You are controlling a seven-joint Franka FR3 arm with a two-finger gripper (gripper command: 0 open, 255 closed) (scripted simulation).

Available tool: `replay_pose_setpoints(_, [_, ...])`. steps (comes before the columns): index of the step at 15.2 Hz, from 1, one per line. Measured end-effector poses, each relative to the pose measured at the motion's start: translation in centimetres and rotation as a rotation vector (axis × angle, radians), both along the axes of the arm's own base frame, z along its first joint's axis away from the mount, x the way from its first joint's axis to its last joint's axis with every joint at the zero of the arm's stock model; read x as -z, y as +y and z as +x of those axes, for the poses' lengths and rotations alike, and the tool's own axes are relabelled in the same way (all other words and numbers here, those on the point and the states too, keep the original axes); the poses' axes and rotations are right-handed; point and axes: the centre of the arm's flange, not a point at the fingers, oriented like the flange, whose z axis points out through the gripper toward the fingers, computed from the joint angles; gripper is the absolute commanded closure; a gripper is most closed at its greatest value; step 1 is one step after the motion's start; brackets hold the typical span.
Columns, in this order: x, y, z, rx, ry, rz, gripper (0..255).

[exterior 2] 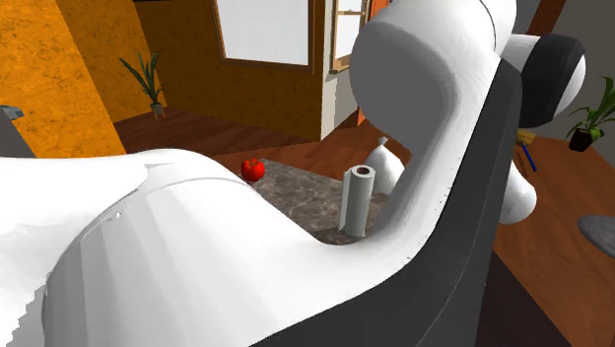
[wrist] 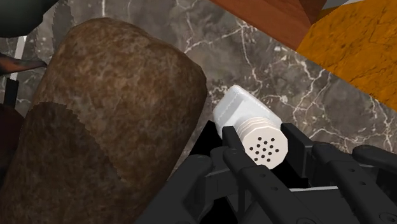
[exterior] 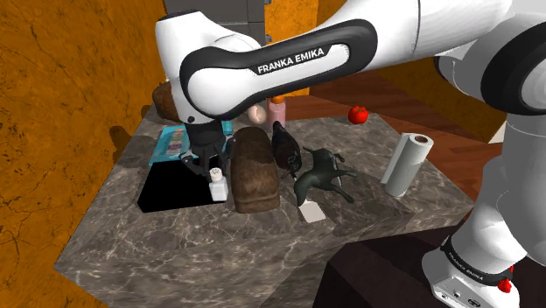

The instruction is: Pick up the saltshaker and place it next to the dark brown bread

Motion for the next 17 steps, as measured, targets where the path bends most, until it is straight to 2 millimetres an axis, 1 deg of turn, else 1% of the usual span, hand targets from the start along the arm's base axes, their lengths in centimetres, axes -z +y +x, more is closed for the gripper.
replay_pose_setpoints(12, [6.4, 0.1, 0.0, 0.0, 0.0, 0.0, 255])
replay_pose_setpoints(14, [6.9, 0.1, 0.0, 0.0, 0.0, 0.0, 255])
replay_pose_setpoints(17, [7.1, 0.0, 0.0, 0.0, 0.0, 0.0, 255])
